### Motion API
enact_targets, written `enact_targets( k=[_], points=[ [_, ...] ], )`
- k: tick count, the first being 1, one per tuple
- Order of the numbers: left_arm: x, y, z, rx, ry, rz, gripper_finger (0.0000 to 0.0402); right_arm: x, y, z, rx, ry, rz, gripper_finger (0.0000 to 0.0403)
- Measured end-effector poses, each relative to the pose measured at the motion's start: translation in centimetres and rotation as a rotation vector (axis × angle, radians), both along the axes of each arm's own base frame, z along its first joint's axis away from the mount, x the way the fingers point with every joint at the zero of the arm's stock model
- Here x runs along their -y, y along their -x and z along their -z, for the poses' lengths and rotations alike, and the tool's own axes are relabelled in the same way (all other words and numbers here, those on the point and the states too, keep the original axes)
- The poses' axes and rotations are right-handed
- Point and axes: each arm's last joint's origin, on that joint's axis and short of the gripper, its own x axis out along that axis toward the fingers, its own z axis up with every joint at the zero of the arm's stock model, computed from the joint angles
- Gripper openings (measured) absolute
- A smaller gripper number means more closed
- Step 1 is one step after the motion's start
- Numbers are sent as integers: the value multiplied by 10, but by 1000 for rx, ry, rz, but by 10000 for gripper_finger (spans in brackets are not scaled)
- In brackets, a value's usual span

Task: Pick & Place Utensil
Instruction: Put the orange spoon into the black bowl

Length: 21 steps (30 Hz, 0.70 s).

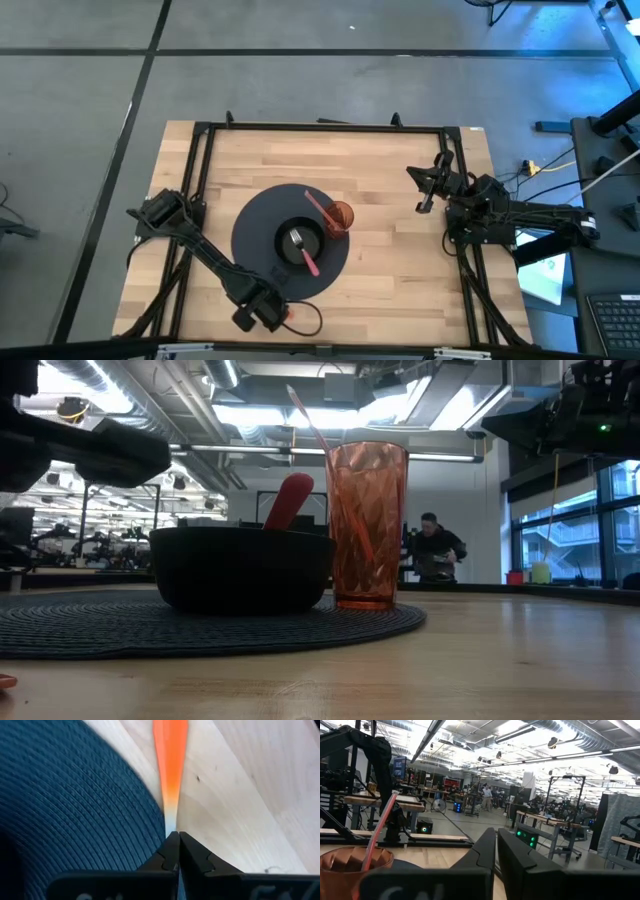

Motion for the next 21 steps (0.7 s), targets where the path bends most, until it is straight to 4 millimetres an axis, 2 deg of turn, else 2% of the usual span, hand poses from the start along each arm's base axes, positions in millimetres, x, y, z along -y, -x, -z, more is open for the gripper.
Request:
enact_targets(
  k=[6,21],
  points=[
    [-1,5,0,-91,35,-26,17,0,0,0,4,-14,-4,21],
    [0,4,-1,-97,67,-88,139,0,0,1,6,-28,-8,21]
  ],
)
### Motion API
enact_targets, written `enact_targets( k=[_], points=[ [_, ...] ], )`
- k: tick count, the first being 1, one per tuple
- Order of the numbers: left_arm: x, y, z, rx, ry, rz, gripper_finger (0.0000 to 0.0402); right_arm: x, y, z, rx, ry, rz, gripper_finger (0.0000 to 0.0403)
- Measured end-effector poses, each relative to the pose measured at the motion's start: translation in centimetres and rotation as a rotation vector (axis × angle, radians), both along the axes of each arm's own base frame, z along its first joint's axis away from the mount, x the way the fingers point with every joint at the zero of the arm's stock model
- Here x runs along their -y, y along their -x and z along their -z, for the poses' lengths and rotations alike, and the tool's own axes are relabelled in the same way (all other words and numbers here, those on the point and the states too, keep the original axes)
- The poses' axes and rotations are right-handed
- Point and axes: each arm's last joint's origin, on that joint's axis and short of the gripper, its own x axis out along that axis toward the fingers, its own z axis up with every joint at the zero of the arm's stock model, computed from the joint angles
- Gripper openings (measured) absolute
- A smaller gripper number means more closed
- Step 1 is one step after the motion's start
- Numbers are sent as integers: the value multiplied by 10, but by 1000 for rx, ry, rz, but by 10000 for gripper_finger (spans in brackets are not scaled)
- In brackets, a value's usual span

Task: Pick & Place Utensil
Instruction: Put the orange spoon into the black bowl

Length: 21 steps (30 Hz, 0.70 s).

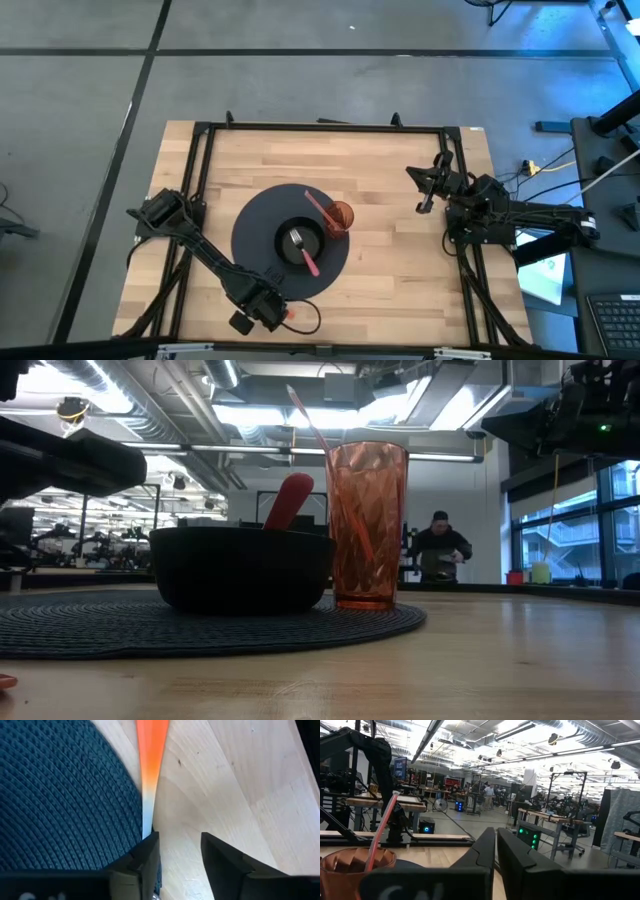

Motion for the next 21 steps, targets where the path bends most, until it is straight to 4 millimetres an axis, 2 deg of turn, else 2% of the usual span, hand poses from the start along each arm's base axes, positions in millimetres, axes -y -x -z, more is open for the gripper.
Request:
enact_targets(
  k=[5,11,15,21],
  points=[
    [2,-4,-6,48,-20,-7,159,0,0,0,0,0,0,21],
    [12,-20,-20,226,0,133,164,0,0,0,0,-1,0,21],
    [12,-26,-16,300,-44,150,157,0,0,0,0,-1,0,21],
    [12,-27,-5,270,-50,132,143,0,0,0,1,-1,0,21]
  ],
)
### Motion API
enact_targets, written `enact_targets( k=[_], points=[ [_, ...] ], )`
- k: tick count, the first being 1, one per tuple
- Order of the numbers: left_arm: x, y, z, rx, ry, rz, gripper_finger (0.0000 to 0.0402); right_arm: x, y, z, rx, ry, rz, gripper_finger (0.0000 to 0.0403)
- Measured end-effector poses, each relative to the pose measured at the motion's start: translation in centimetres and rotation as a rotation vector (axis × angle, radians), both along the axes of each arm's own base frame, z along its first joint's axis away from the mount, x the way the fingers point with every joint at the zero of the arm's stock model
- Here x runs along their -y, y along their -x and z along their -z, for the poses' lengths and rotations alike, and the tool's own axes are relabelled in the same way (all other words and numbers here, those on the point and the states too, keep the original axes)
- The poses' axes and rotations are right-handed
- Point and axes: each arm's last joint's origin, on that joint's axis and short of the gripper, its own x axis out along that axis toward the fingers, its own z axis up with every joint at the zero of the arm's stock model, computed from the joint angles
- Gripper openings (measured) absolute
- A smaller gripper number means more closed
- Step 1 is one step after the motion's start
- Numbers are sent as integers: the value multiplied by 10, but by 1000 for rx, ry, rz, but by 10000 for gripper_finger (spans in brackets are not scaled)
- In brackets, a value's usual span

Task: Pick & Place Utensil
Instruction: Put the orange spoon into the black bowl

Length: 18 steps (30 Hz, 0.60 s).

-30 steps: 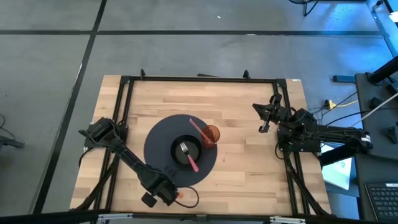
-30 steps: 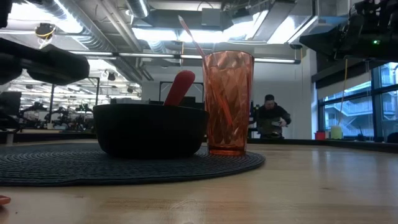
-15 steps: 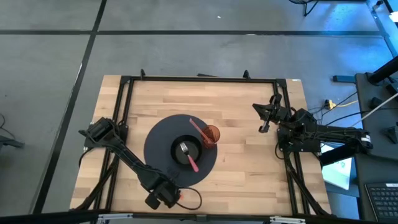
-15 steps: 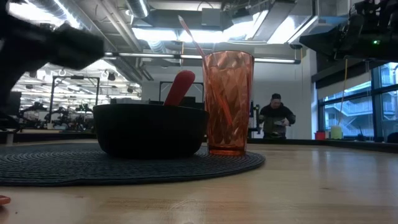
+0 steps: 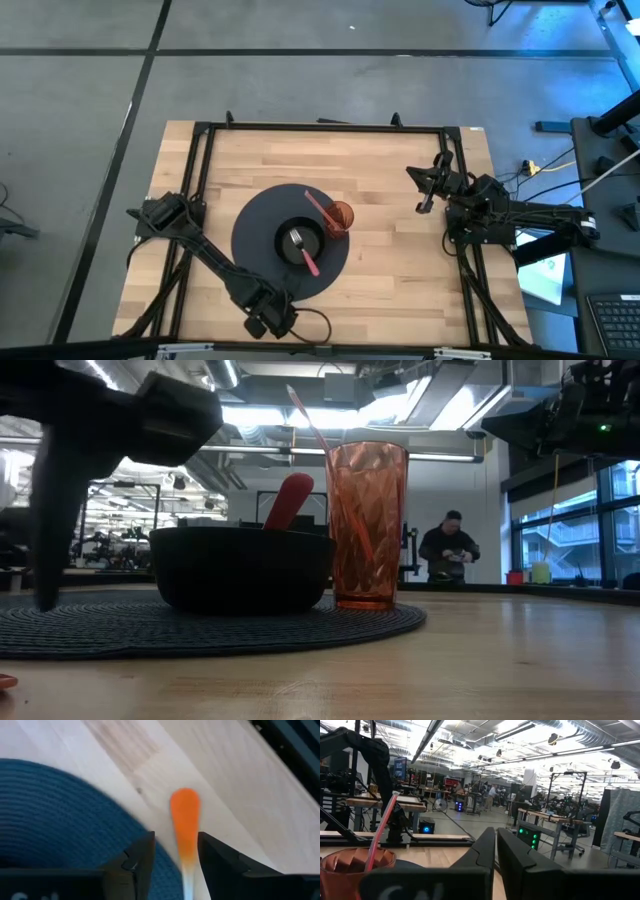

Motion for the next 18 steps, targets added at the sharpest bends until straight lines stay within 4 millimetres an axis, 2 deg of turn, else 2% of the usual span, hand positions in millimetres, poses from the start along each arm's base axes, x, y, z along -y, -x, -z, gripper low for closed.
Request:
enact_targets(
  k=[8,18],
  points=[
    [4,-4,-3,52,17,103,132,0,0,0,4,-12,14,21],
    [3,3,1,-20,33,-45,115,1,0,0,1,-9,43,21]
  ],
)
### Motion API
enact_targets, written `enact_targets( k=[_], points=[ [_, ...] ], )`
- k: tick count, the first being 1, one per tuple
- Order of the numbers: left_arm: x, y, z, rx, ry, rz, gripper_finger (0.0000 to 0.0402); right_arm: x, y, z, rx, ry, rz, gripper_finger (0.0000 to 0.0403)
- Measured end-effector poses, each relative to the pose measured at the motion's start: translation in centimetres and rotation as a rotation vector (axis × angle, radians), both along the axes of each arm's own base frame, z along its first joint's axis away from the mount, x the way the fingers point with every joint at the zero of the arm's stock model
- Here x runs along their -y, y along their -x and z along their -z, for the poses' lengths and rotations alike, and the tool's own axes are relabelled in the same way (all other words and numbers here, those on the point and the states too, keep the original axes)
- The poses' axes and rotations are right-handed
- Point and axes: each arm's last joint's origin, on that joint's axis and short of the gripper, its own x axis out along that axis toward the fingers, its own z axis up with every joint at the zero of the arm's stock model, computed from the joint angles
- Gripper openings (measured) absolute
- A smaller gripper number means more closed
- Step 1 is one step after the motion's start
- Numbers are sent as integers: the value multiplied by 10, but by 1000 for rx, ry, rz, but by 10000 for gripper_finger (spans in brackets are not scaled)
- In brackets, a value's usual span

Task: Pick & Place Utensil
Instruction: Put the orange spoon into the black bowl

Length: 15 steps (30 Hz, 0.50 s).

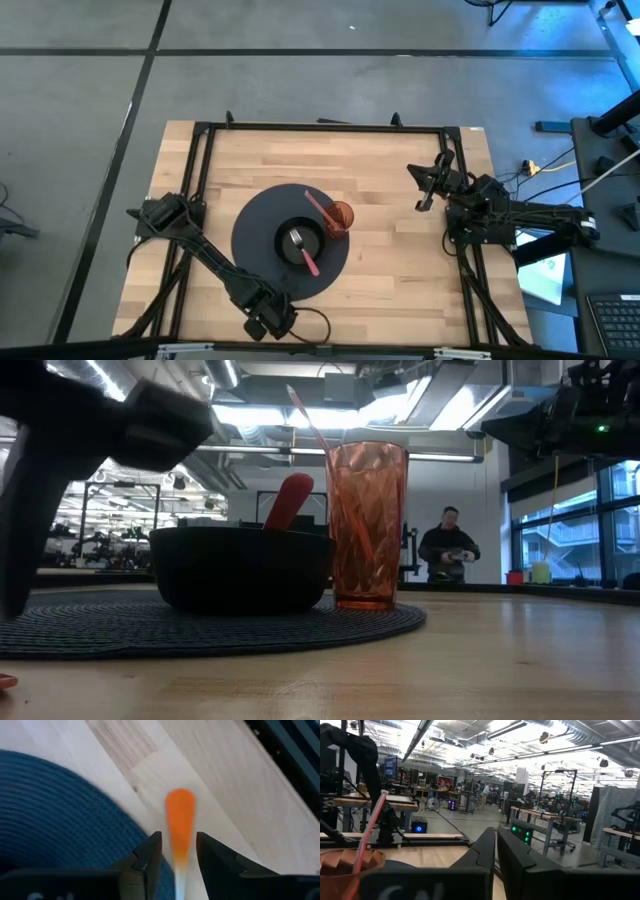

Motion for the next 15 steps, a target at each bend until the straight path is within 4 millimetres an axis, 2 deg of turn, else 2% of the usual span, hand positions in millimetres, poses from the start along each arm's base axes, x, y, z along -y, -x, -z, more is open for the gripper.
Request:
enact_targets(
  k=[6,15],
  points=[
    [4,-1,11,-33,28,-33,117,0,0,0,1,-4,-2,21],
    [2,0,11,-19,-10,-68,117,0,0,0,36,-79,-26,21]
  ],
)
